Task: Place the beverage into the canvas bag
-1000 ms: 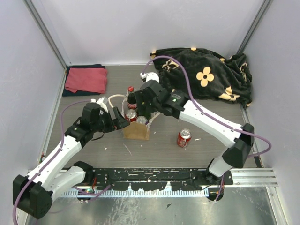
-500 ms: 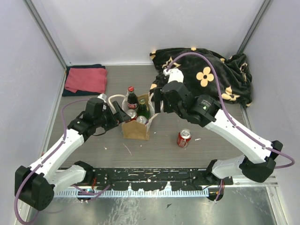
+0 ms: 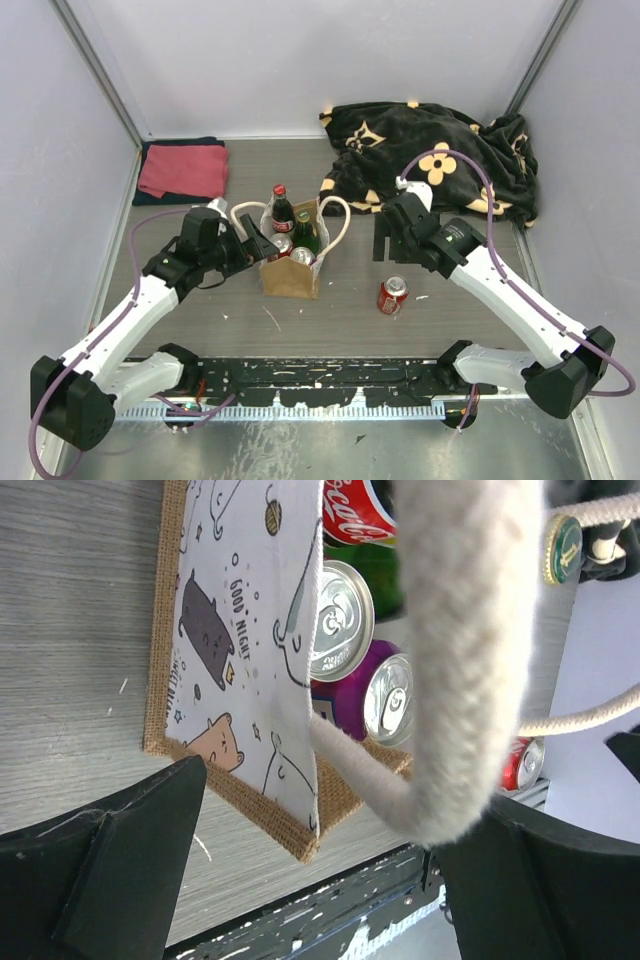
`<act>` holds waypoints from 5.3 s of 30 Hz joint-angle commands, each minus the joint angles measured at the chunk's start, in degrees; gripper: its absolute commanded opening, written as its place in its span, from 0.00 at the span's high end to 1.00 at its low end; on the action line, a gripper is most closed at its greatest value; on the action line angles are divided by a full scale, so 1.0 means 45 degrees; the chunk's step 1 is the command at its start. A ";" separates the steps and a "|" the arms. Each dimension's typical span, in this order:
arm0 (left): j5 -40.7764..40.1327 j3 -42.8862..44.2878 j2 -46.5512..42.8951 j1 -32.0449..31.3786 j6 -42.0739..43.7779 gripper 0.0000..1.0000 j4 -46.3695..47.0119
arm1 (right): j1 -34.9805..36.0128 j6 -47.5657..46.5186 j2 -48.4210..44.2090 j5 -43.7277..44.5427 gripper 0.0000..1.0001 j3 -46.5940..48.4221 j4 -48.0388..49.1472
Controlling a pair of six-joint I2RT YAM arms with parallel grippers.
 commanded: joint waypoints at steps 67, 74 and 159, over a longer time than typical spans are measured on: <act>-0.0353 -0.0619 -0.1062 0.0293 0.2304 0.02 -0.0569 | -0.0773 -0.1236 0.1911 -0.3653 0.99 0.9054 0.0074; 0.0604 -0.0527 -0.1077 0.0280 0.2660 0.02 -0.0515 | 0.1651 -0.1433 0.3173 -0.2664 0.99 0.9251 0.0985; 0.0752 -0.0733 -0.2446 0.2308 0.4145 0.02 -0.2551 | 0.4947 -0.2619 0.9862 -0.3520 0.99 0.9344 0.0475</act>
